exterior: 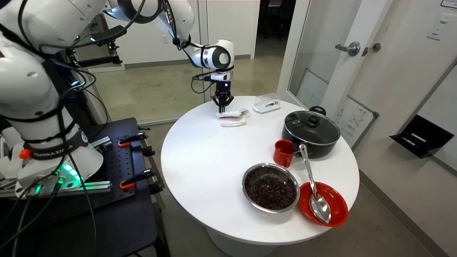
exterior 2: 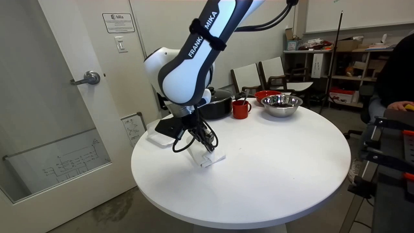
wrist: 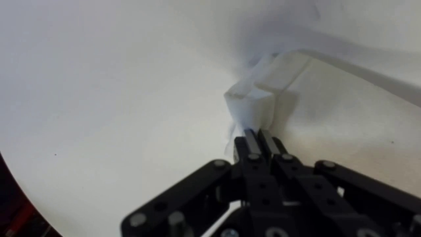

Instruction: Fold the towel, then use it to wipe the table

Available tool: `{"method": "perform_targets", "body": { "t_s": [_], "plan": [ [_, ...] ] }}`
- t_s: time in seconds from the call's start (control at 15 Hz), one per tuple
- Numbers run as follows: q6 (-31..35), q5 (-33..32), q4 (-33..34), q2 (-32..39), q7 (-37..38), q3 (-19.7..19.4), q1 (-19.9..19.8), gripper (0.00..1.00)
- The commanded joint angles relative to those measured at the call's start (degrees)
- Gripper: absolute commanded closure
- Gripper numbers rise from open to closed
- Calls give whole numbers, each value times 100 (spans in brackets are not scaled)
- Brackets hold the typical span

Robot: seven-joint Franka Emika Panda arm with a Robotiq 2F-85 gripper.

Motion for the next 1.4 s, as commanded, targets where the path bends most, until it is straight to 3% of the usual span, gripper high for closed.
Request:
{"method": "perform_targets", "body": {
  "t_s": [0.0, 0.47, 0.53, 0.67, 1.2, 1.33],
  "plan": [
    [-115, 95, 17, 254, -27, 92, -246, 99],
    [-450, 351, 325, 695, -94, 257, -550, 99],
    [-539, 381, 365, 714, -90, 265, -573, 71],
    [-752, 430, 450, 761, -95, 273, -606, 64],
    [-2248, 364, 1097, 798, -256, 339, -484, 3],
    [-2638, 284, 1313, 681, -339, 377, -355, 0]
  ]
}}
